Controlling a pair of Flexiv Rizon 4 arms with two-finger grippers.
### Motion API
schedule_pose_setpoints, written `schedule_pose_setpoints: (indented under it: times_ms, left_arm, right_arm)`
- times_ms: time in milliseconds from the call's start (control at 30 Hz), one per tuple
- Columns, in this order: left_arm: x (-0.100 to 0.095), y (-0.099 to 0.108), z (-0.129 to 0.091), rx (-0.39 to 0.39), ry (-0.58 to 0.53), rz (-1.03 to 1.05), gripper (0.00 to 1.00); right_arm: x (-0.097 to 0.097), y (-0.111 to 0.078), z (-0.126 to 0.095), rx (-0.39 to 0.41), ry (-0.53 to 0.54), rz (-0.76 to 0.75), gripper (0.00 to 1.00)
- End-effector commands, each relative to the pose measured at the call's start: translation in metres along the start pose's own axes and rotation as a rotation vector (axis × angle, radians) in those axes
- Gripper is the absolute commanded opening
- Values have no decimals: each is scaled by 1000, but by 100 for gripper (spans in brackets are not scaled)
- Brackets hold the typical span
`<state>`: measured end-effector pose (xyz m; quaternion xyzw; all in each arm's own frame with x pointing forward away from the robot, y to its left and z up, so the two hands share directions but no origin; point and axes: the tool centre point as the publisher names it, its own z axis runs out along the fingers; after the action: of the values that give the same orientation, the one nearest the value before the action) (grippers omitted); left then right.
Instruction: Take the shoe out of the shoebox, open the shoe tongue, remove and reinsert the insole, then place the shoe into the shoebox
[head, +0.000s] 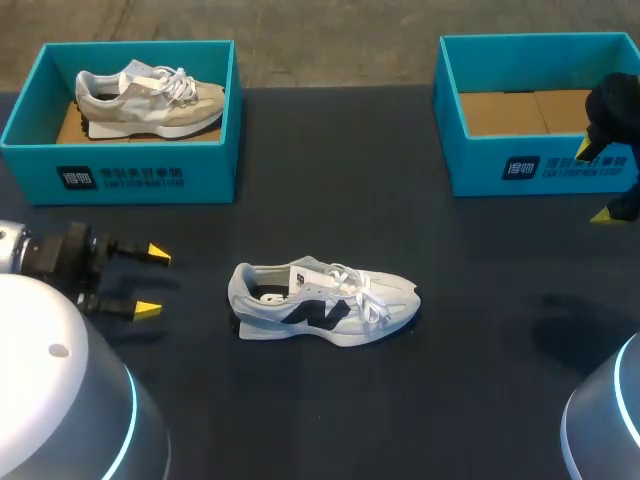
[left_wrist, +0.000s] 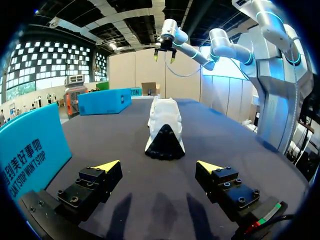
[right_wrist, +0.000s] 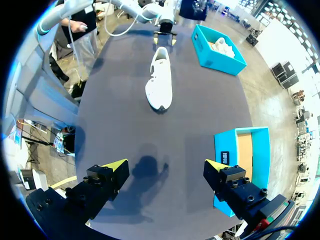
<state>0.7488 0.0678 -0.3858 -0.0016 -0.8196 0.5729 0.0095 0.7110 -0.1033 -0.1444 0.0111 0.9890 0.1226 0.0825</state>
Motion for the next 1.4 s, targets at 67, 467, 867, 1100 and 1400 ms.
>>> schedule_pose_setpoints:
  times_ms: [67,467,867,1100,1400]
  left_arm:
    - [5,0,6,-4,11,-1,100]
    - [9,-5,10,-1,-23,-2,100]
    - [9,-5,10,-1,-23,-2,100]
    - [9,-5,10,-1,-23,-2,100]
    - [9,-5,10,-1,-23,-2,100]
  right_arm:
    - [-2,1,1,3,4,0,100]
    - [-2,1,1,3,4,0,100]
    - [-2,1,1,3,4,0,100]
    - [-2,1,1,3,4,0,100]
    - [-2,1,1,3,4,0,100]
